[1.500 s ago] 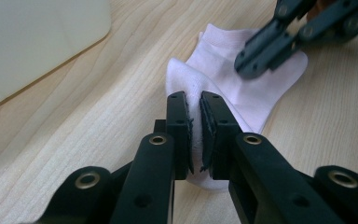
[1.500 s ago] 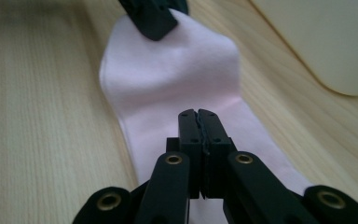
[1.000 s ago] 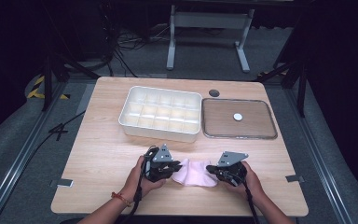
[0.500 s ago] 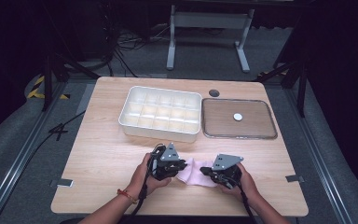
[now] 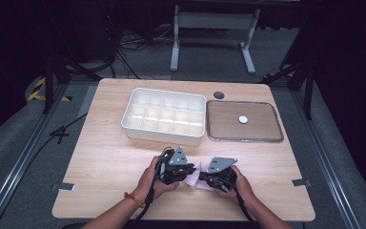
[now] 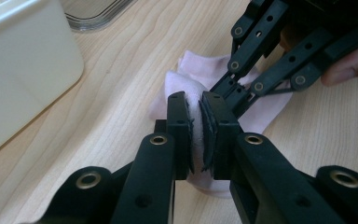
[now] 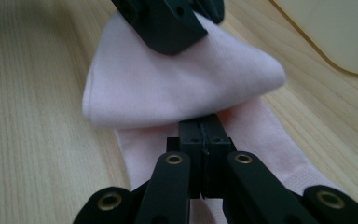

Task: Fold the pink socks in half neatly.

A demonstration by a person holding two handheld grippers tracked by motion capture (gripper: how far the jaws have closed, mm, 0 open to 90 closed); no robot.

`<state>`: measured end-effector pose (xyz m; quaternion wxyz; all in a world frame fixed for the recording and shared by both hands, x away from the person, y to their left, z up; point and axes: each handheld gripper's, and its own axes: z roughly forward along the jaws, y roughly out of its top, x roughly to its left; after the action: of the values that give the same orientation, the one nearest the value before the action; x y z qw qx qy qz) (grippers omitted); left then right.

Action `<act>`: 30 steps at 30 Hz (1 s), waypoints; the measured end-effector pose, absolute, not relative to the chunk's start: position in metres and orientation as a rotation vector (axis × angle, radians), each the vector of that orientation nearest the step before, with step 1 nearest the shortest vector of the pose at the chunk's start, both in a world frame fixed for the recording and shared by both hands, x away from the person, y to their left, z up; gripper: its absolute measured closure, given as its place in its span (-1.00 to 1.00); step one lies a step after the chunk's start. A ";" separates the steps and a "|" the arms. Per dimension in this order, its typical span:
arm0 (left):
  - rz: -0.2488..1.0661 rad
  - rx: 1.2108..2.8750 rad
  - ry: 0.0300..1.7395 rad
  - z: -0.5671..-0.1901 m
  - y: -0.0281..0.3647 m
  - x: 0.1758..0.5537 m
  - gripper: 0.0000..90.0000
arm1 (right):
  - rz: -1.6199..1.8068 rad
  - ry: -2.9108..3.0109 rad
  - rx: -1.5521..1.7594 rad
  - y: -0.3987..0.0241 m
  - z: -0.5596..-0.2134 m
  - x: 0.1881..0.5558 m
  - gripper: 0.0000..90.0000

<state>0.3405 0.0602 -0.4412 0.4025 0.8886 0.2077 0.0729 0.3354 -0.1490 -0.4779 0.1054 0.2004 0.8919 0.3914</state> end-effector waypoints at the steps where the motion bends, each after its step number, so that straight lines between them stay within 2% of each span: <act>1: 0.185 2.242 0.530 -0.442 0.060 0.340 0.83 | 1.149 2.627 0.584 -0.148 -0.478 0.335 1.00; 9: 0.181 2.233 0.546 -0.442 0.064 0.341 0.83 | 1.218 2.534 0.650 -0.184 -0.455 0.337 0.99; 13: 0.186 2.243 0.540 -0.441 0.063 0.341 0.82 | 1.144 2.551 0.728 -0.206 -0.460 0.340 0.92; 30: 0.187 2.294 0.505 -0.443 0.043 0.343 0.82 | 1.108 2.612 0.722 -0.200 -0.471 0.342 0.96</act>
<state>0.3434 0.0433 -0.4427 0.3824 0.8995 0.1981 0.0733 0.3416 -0.1995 -0.4713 0.1066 0.2451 0.8871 0.3763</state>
